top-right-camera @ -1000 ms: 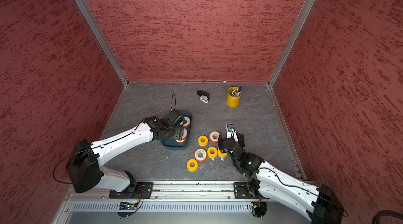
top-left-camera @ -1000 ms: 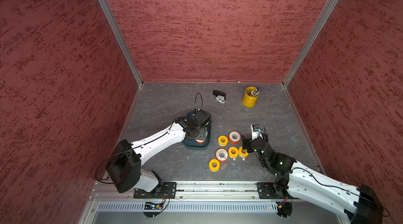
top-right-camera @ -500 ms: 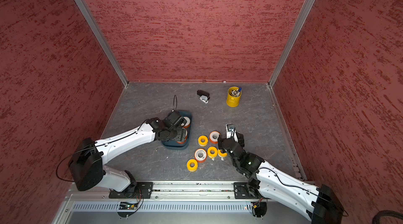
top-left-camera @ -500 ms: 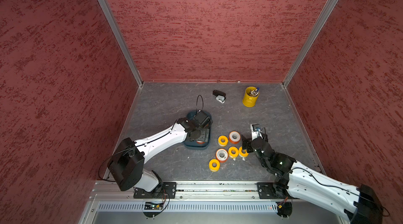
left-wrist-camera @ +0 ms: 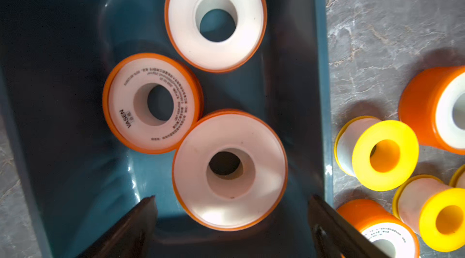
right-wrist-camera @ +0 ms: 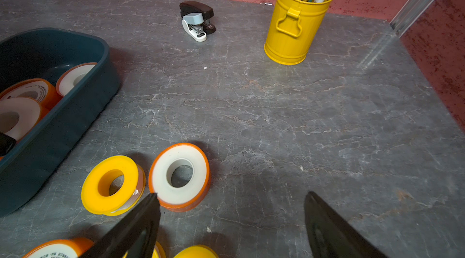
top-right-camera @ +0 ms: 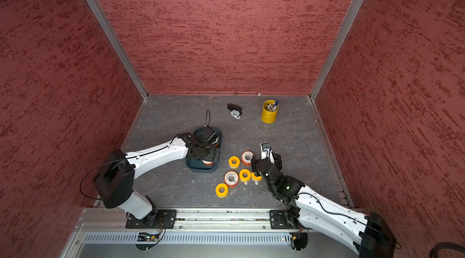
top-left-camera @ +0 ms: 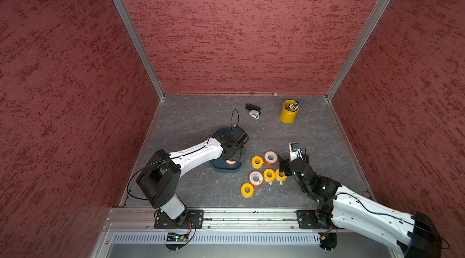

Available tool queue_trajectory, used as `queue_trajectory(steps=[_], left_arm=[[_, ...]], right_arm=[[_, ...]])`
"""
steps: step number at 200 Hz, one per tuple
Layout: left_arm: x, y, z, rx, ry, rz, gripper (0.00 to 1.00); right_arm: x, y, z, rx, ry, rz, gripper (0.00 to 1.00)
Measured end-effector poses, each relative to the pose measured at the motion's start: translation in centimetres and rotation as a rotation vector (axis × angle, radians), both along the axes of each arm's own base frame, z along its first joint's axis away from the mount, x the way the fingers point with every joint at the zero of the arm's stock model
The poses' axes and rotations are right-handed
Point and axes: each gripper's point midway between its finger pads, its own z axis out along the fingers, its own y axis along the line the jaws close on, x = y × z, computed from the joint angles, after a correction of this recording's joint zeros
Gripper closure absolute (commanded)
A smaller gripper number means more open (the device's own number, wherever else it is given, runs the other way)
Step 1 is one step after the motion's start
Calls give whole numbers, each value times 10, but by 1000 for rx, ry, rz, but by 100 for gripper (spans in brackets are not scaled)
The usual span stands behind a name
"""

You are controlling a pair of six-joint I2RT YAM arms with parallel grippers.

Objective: Put the sealing tape into the storage box
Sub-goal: Place the sealing tape in the storage box.

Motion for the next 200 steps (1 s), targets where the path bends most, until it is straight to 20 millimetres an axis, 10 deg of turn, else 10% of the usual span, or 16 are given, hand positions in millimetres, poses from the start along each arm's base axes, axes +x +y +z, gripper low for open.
queue_trajectory(steps=[95, 200], left_arm=[[6, -2, -21, 38, 37, -6, 16], [7, 2, -3, 28, -2, -2, 34]], right_arm=[[0, 2, -3, -4, 8, 5, 9], [0, 2, -4, -9, 13, 6, 8]])
